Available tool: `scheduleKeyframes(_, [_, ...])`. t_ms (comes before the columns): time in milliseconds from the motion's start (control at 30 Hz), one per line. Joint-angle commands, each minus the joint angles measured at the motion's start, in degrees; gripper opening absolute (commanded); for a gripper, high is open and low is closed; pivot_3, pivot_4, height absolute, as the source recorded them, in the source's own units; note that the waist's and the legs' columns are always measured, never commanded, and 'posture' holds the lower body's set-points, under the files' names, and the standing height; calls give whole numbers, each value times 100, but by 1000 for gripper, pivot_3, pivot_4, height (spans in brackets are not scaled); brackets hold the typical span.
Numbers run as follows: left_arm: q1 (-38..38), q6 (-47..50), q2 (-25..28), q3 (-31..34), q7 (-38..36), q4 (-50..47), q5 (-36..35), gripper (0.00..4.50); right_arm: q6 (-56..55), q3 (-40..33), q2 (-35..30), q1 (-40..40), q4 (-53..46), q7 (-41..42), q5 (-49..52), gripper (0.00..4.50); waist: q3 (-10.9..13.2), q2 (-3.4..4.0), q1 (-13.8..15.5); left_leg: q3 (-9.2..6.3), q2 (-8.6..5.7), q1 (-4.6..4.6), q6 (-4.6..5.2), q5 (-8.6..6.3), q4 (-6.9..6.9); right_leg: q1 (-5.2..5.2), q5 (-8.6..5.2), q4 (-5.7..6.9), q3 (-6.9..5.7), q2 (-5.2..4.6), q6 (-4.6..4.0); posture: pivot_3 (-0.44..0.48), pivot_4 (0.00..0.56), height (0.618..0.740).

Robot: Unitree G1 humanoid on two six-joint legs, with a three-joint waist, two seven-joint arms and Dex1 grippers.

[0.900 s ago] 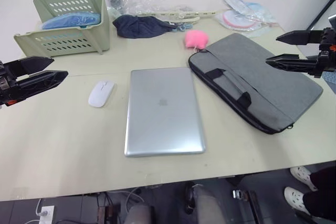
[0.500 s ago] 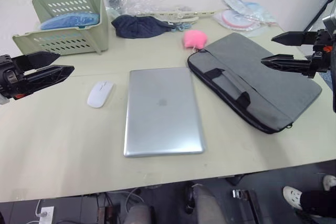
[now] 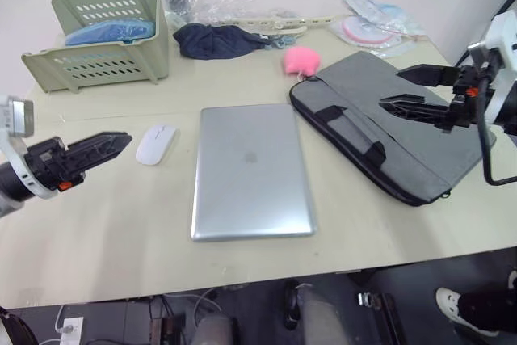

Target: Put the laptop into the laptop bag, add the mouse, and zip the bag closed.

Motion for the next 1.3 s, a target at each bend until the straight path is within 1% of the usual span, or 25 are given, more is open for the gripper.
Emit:
scheduleKeyframes(33, [148, 38, -158, 81, 202, 51, -110, 4500, 367, -337, 408, 354, -736, -716, 263, 1738, -2, -3, 9, 0, 0, 0, 0, 0, -1, 0, 0, -1, 0, 0, 0, 0, 150, 740])
scheduleKeyframes(133, [123, 65, -271, 18, 350, 254, -93, 4500, 738, -418, 792, 619, -1229, -1180, 523, 323, -2, -3, 18, -3, -2, 0, 0, 0, 4, 0, 0, -1, -1, -1, 0, 0, 150, 740])
scheduleKeyframes(167, [133, 49, -293, -73, 352, 301, -35, 4500, 846, -387, 956, 743, -1430, -1380, 573, 151, -2, -3, 14, -3, -2, 0, 0, 0, 4, 0, 0, -1, -1, -1, 0, 0, 150, 740])
scheduleKeyframes(233, [67, 76, -372, -242, 426, 376, 0, 4500, 1065, -308, 1410, 1041, -1853, -1880, 687, 151, -8, -12, 11, -4, -2, 2, 0, 0, -1, 1, 0, 0, -2, 1, 0, 0, 150, 740])
scheduleKeyframes(367, [-173, 165, -515, -577, 625, 498, 20, 4500, 1268, -248, 2028, 1344, -2226, -2575, 715, 151, -13, -17, 12, -1, -4, 9, -2, 1, 1, 2, -1, 5, 0, 1, -2, 0, 150, 740])
scheduleKeyframes(433, [-264, 178, -541, -775, 619, 510, 52, 4500, 1282, -146, 2156, 1447, -2305, -2754, 652, 151, -13, -17, 7, -3, -6, 13, -2, 1, 3, 1, -1, 5, -2, 1, -2, 0, 150, 740])
scheduleKeyframes(600, [-393, 182, -621, -1226, 651, 498, 211, 4500, 1159, 378, 2464, 1812, -2440, -3185, 288, 151, -15, -20, -25, 0, -5, 14, -3, 1, -5, 4, -3, 7, -1, 6, -5, 0, 150, 740])
scheduleKeyframes(800, [-402, 6, -744, -1684, 750, 530, 597, 4500, 971, 722, 2808, 2050, -2432, -3471, 1, 151, -15, -20, -28, 3, -6, 17, -3, 1, -2, 5, -3, 8, 0, 5, -5, 0, 150, 740])
scheduleKeyframes(967, [-685, -139, -764, -1812, 856, 903, 876, 4500, 806, 945, 2913, 2184, -2341, -3471, -164, 151, -15, -20, -27, 3, -7, 18, -2, 1, -2, 4, -3, 8, 0, 5, -5, 0, 150, 740])
scheduleKeyframes(1300, [-1070, -606, -930, -2372, 441, 1662, 1451, 4500, 352, 1376, 2999, 2218, -1888, -3586, -793, 151, -18, -25, -19, 4, -9, 17, -2, 1, -1, 7, -3, 9, 0, 4, -6, 0, 150, 740])
